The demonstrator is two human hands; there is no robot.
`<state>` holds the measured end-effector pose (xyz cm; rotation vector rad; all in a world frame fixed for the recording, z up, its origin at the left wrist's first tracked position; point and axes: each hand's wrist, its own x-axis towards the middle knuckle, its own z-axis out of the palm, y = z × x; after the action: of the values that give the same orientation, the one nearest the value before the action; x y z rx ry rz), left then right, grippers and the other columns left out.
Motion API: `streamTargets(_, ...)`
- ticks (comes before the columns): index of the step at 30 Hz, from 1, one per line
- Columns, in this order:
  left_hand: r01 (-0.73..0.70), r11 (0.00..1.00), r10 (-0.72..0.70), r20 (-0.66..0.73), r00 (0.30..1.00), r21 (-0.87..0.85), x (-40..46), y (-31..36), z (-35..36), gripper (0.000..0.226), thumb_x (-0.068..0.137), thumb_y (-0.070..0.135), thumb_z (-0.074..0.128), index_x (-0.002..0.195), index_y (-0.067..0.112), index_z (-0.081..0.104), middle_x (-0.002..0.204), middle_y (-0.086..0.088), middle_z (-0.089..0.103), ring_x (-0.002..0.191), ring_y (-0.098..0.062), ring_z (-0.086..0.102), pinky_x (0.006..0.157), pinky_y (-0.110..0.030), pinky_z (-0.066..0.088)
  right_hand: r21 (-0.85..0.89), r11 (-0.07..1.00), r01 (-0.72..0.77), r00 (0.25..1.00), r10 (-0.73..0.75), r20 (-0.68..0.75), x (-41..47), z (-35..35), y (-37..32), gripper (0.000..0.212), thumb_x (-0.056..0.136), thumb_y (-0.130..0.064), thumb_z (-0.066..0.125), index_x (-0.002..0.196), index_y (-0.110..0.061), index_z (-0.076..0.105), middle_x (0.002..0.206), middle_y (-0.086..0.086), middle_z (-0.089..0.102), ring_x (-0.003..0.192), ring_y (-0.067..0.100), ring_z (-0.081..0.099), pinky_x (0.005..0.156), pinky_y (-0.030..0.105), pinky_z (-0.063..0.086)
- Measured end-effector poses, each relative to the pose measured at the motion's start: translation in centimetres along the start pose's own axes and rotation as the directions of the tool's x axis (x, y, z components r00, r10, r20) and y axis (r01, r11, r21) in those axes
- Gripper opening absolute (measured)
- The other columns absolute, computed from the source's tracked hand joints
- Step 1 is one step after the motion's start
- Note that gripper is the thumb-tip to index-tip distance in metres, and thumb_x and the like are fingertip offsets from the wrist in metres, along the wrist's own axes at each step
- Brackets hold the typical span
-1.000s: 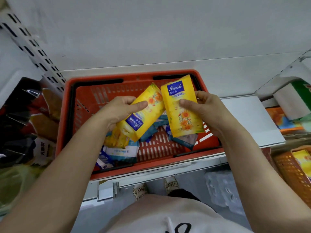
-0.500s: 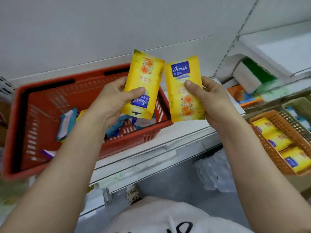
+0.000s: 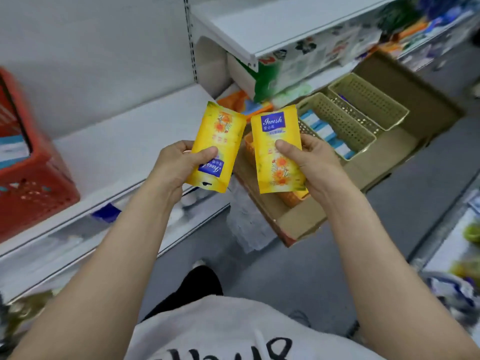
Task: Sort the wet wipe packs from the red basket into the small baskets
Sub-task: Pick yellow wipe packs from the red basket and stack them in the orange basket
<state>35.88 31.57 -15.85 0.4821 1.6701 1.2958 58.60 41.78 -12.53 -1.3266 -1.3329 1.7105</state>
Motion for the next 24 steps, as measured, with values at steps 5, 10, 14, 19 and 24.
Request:
streamTargets(5, 0.010, 1.000, -0.010, -0.003, 1.000, 0.030, 3.8, 0.7, 5.2, 0.045, 0.071, 0.025, 0.084, 0.109, 0.012, 0.065, 0.098, -0.010, 0.074, 0.073, -0.019, 0.071, 0.061, -0.031, 0.055, 0.016, 0.997, -0.073, 0.996, 0.074, -0.053, 4.2, -6.2, 0.4, 0.060, 0.070, -0.020, 0.087, 0.121, -0.011, 0.058, 0.103, 0.006, 0.075, 0.087, 0.023, 0.075, 0.073, 0.041, 0.060)
streamTargets(10, 0.044, 0.999, -0.044, -0.009, 0.999, 0.031, 9.8, 1.0, 9.6, 0.056, 0.067, 0.032, 0.088, 0.114, 0.016, 0.065, 0.103, -0.007, 0.074, 0.084, -0.021, 0.073, 0.070, -0.038, 0.059, -0.098, 0.991, -0.093, 0.993, 0.085, -0.085, 10.4, -11.0, -0.5, 0.057, 0.064, -0.027, 0.091, 0.113, -0.019, 0.063, 0.102, 0.003, 0.076, 0.085, 0.025, 0.075, 0.074, 0.044, 0.060)
streamTargets(14, 0.110, 0.993, -0.108, -0.046, 0.993, 0.049, 12.9, 1.2, 12.0, 0.053, 0.066, 0.036, 0.088, 0.112, 0.019, 0.067, 0.099, -0.005, 0.075, 0.079, -0.018, 0.074, 0.065, -0.034, 0.059, -0.267, 0.952, -0.147, 0.988, 0.152, -0.002, 15.5, -13.1, -1.1, 0.046, 0.068, -0.029, 0.089, 0.107, -0.025, 0.067, 0.096, 0.000, 0.077, 0.081, 0.020, 0.075, 0.069, 0.038, 0.060)
streamTargets(19, 0.150, 0.984, -0.134, -0.152, 0.979, 0.099, 14.8, 1.2, 12.7, 0.037, 0.069, 0.033, 0.086, 0.099, 0.020, 0.069, 0.093, -0.002, 0.075, 0.068, -0.011, 0.073, 0.055, -0.026, 0.057, -0.568, 0.819, -0.077, 0.982, 0.162, 0.100, 22.4, -13.2, -0.3, 0.054, 0.068, -0.035, 0.089, 0.115, -0.021, 0.065, 0.109, -0.003, 0.071, 0.095, 0.017, 0.070, 0.084, 0.040, 0.058)
streamTargets(24, 0.206, 0.974, -0.165, -0.334, 0.928, 0.092, 14.9, -0.1, 12.7, 0.042, 0.067, 0.031, 0.088, 0.101, 0.017, 0.066, 0.087, 0.000, 0.071, 0.064, -0.005, 0.069, 0.051, -0.020, 0.052, -0.807, 0.541, 0.235, 0.915, 0.158, 0.372, 29.3, -10.8, 0.8, 0.054, 0.070, -0.039, 0.086, 0.116, -0.020, 0.064, 0.112, 0.002, 0.065, 0.102, 0.019, 0.061, 0.084, 0.032, 0.050)
